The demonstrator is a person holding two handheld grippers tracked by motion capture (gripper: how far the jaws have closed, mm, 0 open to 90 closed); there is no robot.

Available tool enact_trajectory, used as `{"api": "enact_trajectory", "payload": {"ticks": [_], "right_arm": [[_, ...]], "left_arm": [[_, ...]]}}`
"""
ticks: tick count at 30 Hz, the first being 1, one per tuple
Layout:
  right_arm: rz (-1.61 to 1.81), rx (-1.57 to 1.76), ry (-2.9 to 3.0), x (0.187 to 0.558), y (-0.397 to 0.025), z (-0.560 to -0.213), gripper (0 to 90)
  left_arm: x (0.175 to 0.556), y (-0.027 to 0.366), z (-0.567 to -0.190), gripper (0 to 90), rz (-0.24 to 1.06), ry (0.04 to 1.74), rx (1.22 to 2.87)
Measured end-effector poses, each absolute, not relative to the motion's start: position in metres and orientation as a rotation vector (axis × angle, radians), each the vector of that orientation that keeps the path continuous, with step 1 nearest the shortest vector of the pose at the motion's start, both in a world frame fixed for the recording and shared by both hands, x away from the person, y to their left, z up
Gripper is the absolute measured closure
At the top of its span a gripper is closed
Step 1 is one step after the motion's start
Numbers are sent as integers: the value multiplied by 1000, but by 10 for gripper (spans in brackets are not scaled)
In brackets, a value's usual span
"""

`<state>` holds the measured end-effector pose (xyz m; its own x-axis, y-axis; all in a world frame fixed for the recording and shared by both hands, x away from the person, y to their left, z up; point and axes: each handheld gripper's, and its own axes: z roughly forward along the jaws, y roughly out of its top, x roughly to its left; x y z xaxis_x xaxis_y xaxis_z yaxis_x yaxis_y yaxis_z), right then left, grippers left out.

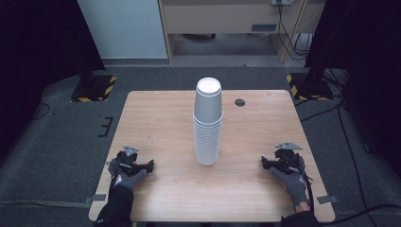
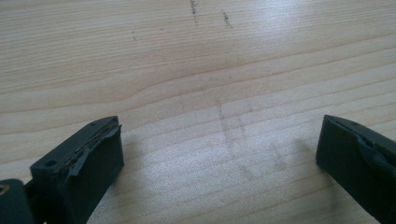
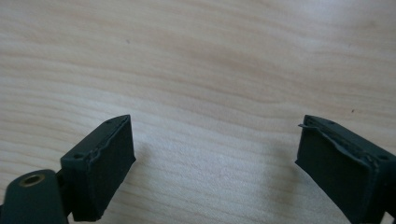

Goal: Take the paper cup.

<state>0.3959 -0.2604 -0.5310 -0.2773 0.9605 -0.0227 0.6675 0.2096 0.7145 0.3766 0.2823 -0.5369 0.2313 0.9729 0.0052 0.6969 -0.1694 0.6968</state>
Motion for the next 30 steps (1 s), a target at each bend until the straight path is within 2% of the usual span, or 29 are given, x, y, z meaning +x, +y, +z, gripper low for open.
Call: {"api": "enact_trajectory", "payload": {"ticks": [16, 30], "right_arm": [[1169, 1381, 1966, 376, -245, -490, 161], [1266, 1291, 1934, 374, -232, -460, 165]], "left_arm": [[377, 282, -537, 0, 624, 1527, 1939], [377, 282, -537, 0, 623, 1527, 1941]]}}
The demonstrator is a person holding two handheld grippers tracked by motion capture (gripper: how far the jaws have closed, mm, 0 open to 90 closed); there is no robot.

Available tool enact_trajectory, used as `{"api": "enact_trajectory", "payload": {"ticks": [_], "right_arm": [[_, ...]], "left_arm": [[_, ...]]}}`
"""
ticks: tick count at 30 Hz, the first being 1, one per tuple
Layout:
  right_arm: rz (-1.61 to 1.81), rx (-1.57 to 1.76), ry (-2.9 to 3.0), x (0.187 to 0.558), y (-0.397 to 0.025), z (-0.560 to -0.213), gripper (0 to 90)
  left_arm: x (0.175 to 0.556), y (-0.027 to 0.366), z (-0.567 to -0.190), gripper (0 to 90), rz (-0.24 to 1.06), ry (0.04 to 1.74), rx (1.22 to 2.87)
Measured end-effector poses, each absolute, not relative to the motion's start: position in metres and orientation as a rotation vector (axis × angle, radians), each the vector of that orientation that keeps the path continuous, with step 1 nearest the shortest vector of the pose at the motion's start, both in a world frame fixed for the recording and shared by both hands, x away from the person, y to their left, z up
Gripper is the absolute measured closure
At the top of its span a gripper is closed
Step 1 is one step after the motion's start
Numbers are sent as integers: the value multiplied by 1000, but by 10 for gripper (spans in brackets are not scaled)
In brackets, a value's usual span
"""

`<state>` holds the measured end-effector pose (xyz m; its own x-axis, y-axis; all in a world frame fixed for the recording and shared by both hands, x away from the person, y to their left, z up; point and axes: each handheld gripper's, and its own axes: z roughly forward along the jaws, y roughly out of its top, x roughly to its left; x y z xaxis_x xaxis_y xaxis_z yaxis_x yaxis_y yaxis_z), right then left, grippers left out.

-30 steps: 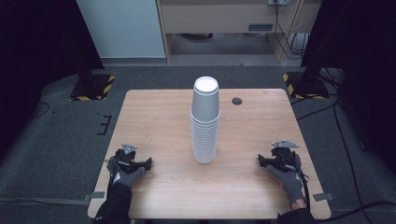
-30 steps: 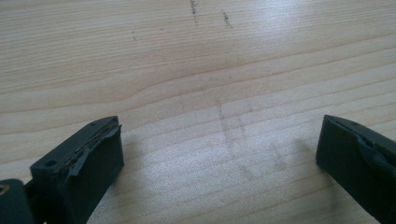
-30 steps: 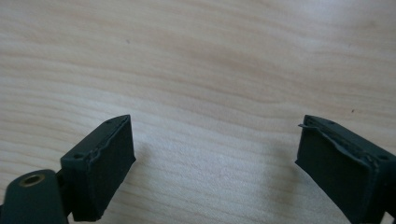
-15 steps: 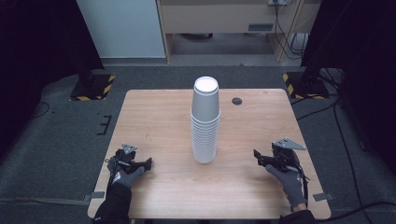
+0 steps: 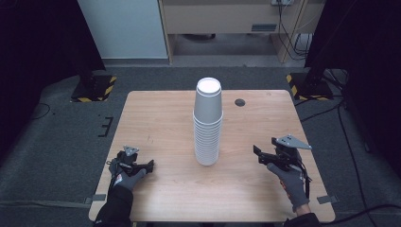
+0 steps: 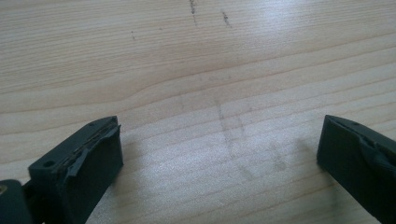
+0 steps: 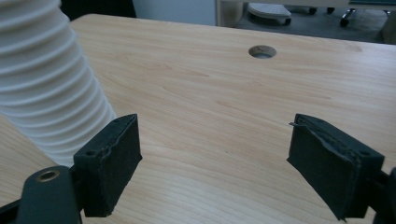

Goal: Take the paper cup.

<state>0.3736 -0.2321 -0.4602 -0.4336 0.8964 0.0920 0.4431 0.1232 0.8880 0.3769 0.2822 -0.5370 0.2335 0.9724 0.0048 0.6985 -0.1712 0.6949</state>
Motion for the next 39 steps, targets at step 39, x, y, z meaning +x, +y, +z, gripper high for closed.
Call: {"api": "enact_trajectory", "payload": {"ticks": [39], "right_arm": [[1555, 1079, 1768, 373, -202, -348, 150]], "left_arm": [[377, 282, -537, 0, 623, 1527, 1941]]}}
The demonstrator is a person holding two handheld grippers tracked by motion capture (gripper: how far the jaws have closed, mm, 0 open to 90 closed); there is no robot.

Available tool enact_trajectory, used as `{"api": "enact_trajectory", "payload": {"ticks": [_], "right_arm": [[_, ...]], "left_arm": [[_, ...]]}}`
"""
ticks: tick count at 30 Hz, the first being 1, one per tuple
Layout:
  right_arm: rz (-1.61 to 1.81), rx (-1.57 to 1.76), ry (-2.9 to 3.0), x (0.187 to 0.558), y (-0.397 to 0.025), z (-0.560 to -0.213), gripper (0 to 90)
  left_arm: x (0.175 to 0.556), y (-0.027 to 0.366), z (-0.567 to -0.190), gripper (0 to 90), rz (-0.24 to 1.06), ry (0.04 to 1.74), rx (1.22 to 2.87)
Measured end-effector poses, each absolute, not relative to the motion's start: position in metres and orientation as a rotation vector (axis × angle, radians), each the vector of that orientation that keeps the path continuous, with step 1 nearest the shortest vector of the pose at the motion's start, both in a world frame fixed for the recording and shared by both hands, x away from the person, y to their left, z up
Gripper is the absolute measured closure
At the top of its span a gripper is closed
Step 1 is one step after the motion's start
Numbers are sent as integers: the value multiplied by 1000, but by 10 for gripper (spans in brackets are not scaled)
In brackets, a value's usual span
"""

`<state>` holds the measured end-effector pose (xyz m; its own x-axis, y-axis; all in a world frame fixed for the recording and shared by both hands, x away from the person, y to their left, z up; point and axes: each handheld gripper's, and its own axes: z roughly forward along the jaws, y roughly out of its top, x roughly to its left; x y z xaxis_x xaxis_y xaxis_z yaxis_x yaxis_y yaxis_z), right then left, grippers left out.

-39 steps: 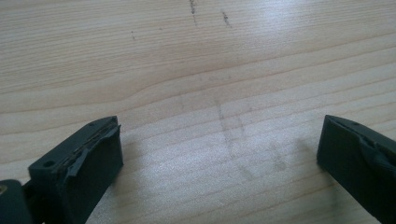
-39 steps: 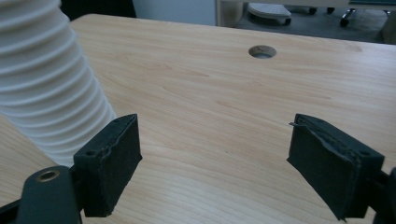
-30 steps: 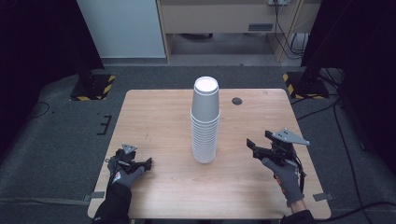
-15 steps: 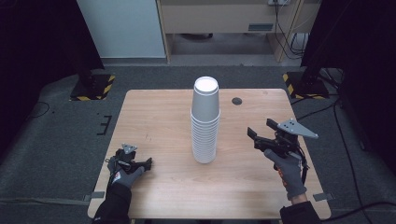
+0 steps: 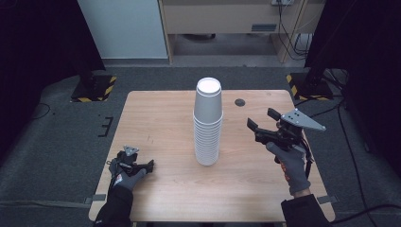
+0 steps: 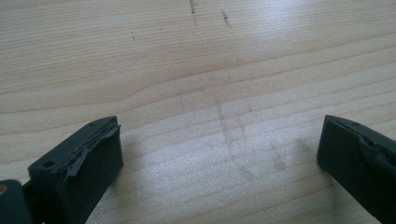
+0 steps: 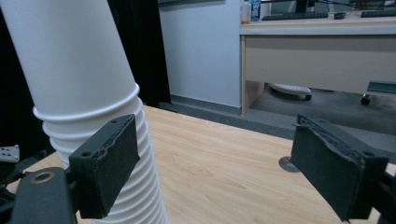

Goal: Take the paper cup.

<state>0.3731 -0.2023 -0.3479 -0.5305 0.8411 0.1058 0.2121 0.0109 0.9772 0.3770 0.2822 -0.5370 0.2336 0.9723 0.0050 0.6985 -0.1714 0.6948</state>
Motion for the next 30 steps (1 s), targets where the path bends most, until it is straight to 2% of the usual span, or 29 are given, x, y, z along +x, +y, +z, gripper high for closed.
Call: {"api": "enact_trajectory", "payload": {"ticks": [30], "right_arm": [[1665, 947, 1780, 377, -157, -298, 145]], "left_arm": [[377, 282, -537, 0, 622, 1527, 1942]]}}
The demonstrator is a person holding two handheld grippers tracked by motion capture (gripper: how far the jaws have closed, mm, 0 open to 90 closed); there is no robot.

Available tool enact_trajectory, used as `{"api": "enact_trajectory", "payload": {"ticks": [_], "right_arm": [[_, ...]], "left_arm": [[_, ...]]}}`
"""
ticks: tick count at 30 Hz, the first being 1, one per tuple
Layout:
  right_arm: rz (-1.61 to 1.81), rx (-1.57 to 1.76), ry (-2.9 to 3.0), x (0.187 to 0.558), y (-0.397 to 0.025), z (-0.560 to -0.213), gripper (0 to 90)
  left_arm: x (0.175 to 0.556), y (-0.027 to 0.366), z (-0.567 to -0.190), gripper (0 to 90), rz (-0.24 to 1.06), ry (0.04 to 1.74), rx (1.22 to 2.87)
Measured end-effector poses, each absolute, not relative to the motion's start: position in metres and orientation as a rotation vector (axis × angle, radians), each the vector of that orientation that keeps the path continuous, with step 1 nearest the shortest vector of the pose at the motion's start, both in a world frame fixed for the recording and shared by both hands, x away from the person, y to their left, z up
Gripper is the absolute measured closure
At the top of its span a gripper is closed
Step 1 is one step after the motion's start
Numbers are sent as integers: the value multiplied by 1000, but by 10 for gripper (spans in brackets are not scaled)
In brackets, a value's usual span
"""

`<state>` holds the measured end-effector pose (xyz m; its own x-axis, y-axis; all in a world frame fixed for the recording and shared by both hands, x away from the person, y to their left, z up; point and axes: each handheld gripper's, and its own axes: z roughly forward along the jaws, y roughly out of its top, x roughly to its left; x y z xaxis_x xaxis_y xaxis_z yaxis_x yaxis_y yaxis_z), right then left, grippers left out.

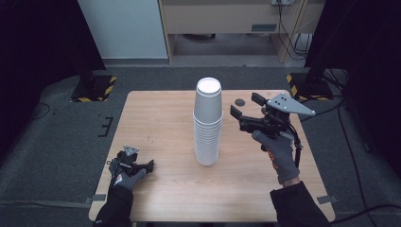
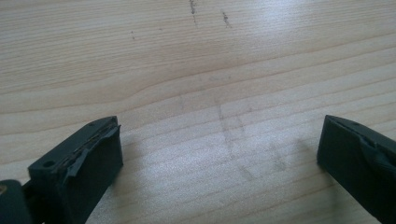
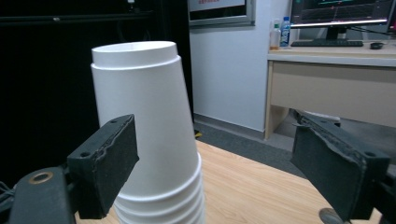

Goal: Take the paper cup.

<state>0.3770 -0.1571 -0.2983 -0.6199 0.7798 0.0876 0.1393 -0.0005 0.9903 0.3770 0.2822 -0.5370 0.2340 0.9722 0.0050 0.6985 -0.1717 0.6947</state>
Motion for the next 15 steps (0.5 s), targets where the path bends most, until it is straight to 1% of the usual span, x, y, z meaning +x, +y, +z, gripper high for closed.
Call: {"api": "enact_trajectory", "payload": {"ticks": [15], "right_arm": [[1683, 907, 1834, 382, -128, -296, 140]], "left_arm": [[377, 282, -537, 0, 623, 1527, 1940]]}}
